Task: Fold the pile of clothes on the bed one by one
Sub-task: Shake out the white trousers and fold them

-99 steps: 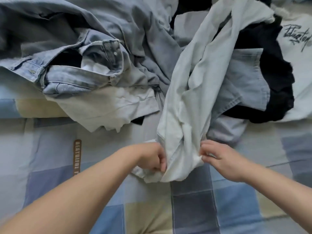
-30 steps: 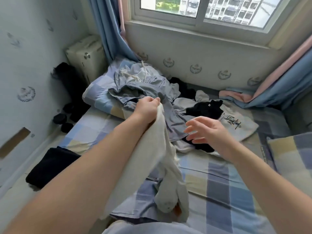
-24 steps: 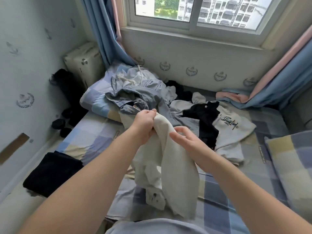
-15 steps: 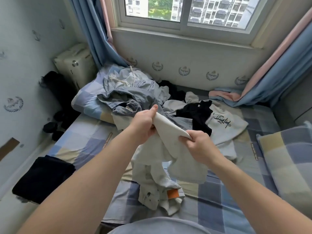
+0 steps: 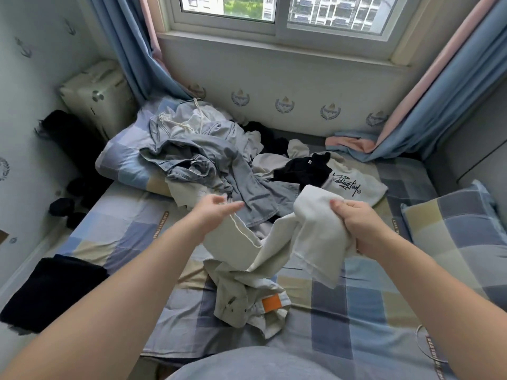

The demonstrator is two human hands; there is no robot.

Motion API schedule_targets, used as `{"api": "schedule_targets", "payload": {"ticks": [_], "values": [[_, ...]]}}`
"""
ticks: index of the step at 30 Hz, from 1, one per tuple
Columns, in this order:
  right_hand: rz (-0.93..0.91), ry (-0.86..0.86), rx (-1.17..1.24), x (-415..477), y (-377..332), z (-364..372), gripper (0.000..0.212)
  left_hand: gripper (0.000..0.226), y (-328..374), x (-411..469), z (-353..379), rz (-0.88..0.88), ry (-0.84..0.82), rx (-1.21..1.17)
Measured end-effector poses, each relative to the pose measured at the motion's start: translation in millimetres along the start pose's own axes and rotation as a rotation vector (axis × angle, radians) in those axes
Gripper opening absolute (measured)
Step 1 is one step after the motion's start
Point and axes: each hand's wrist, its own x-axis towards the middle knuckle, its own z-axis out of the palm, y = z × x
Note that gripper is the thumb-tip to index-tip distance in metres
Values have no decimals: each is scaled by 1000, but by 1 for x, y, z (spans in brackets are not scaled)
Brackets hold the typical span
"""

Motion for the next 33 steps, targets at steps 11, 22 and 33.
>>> {"api": "schedule_targets", "payload": {"ticks": [11, 22, 33], "values": [[-418, -254, 203, -36, -73, 29, 30, 30, 90, -38, 25, 719, -37, -10], [-469, -509, 91, -51, -145, 61, 62, 20, 241, -116, -51, 1002, 71, -168], [-743, -145, 178, -68, -242, 53, 20, 66, 258, -101, -117, 619, 60, -278]]}}
